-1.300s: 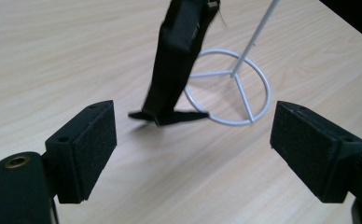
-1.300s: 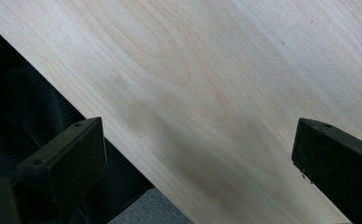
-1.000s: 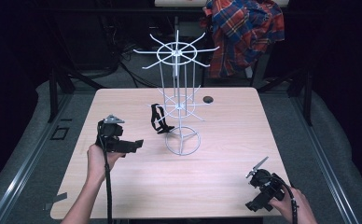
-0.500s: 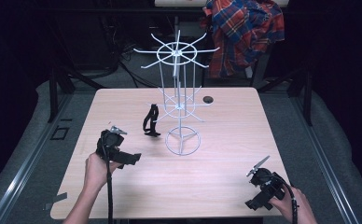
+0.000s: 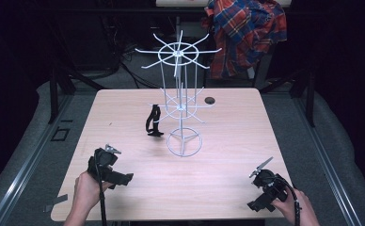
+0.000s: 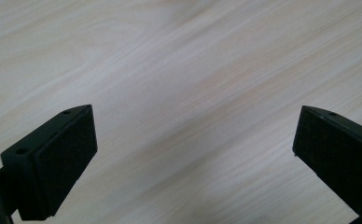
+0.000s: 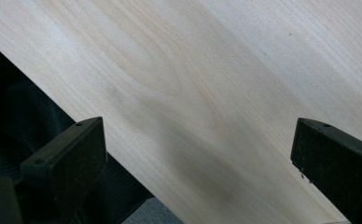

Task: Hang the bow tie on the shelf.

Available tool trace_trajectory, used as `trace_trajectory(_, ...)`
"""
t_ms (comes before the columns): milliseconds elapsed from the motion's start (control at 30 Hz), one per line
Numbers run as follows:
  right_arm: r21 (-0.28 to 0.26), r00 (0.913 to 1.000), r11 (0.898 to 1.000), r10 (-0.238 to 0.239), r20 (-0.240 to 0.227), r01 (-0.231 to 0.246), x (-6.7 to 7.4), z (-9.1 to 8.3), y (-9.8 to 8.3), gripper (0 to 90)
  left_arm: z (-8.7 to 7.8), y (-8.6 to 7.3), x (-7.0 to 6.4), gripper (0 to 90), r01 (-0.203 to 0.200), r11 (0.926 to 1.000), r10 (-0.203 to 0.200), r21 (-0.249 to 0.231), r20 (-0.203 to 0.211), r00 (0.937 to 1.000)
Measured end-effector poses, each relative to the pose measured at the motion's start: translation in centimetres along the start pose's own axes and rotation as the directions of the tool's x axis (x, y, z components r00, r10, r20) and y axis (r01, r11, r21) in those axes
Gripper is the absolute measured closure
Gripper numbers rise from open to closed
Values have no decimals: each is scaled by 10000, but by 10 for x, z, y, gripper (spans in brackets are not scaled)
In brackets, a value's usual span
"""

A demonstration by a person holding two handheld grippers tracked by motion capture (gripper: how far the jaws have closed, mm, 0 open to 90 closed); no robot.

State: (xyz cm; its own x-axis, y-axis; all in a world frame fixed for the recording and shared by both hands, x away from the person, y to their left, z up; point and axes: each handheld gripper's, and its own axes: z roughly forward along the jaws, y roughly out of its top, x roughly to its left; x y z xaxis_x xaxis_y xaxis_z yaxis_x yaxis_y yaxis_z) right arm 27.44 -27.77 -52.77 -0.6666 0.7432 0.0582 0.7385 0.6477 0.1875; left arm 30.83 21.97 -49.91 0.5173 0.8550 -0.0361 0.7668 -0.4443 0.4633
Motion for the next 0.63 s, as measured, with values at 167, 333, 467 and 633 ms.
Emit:
trace_trajectory(167,106,9999,9999,115,-26,-115,0,1,0,29,3,-9,2,0,239,9993,-243,271,122,9996)
trace_trajectory(333,-52,9986,9991,418,-329,-420,-5,-1,0,0,9,-7,7,0,-92,9995,89,318,105,9999)
trace_trajectory(467,-134,9979,9990,419,-485,-426,-6,-2,0,0,11,-7,12,0,-344,9994,343,101,146,9993)
trace_trajectory(633,36,9989,9996,272,-381,-271,-4,1,1,0,14,-5,9,0,-507,9985,500,224,322,9982)
